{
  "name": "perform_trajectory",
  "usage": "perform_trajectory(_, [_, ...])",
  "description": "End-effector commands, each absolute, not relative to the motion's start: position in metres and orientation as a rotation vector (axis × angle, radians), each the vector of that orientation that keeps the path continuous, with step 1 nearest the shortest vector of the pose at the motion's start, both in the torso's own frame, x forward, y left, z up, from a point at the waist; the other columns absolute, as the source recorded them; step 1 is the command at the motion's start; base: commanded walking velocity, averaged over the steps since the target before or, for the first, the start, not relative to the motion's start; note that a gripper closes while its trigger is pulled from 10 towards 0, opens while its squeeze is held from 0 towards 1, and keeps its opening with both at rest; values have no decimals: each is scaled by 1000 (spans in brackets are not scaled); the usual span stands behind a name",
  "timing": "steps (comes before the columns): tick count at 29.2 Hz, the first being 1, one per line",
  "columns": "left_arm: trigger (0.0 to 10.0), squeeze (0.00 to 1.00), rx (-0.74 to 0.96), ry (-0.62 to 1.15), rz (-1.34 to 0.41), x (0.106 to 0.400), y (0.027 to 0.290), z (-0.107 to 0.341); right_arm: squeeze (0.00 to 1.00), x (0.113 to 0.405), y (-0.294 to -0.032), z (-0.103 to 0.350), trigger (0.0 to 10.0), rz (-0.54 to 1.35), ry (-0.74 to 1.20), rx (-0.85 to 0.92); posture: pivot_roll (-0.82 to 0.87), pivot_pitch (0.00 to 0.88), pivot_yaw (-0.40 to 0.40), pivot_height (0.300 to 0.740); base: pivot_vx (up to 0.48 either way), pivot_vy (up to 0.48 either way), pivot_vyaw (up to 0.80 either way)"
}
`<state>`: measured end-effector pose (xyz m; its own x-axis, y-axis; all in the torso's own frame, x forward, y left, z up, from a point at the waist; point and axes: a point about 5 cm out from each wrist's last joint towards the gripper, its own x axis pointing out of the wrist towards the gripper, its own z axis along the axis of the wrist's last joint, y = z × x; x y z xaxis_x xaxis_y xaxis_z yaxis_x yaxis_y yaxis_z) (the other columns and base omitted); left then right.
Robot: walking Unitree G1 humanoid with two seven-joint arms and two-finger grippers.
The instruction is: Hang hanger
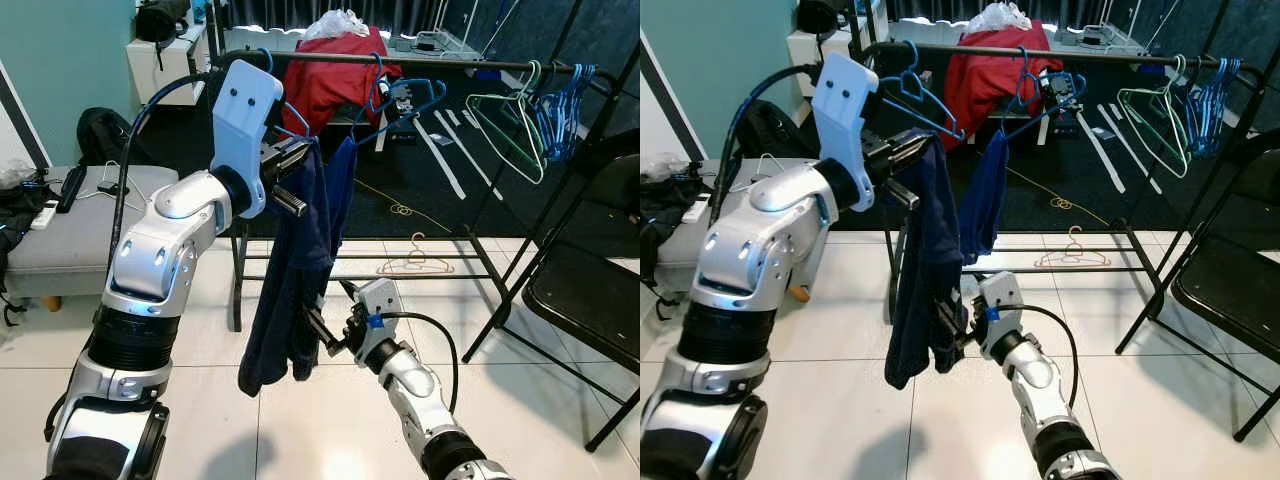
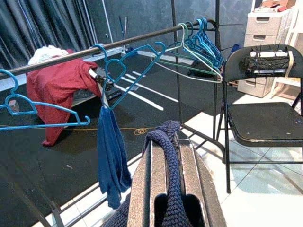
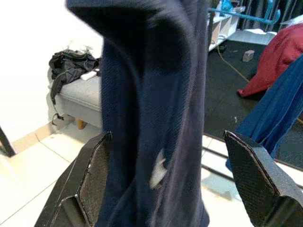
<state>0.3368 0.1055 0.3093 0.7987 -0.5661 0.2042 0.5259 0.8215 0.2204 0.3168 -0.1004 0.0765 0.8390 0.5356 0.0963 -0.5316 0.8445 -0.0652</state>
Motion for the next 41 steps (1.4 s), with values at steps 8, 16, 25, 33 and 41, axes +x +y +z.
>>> perform_trajectory(8, [10000, 0, 170, -315, -620, 330, 100, 320, 0, 330, -103, 93, 4863, 562, -154, -38, -8, 10, -35, 740, 0, 0, 0])
perform_trajectory(16, [10000, 0, 171, -314, -618, 329, 101, 319, 0, 331, -103, 94, 0, 584, -154, -21, -7, 15, -39, 740, 0, 0, 0])
perform_trajectory(25, [10000, 0, 184, -300, -598, 332, 103, 317, 0, 329, -105, 92, 0, 573, -153, -25, -11, 22, -35, 740, 0, 0, 0])
perform_trajectory(33, [10000, 0, 199, -283, -585, 334, 105, 313, 0, 329, -106, 91, 0, 568, -146, -17, -11, 26, -35, 740, 0, 0, 0])
perform_trajectory(41, [10000, 0, 526, -113, -428, 349, 135, 251, 0, 335, -119, 106, 0, 518, -200, 11, -23, 37, -31, 740, 0, 0, 0])
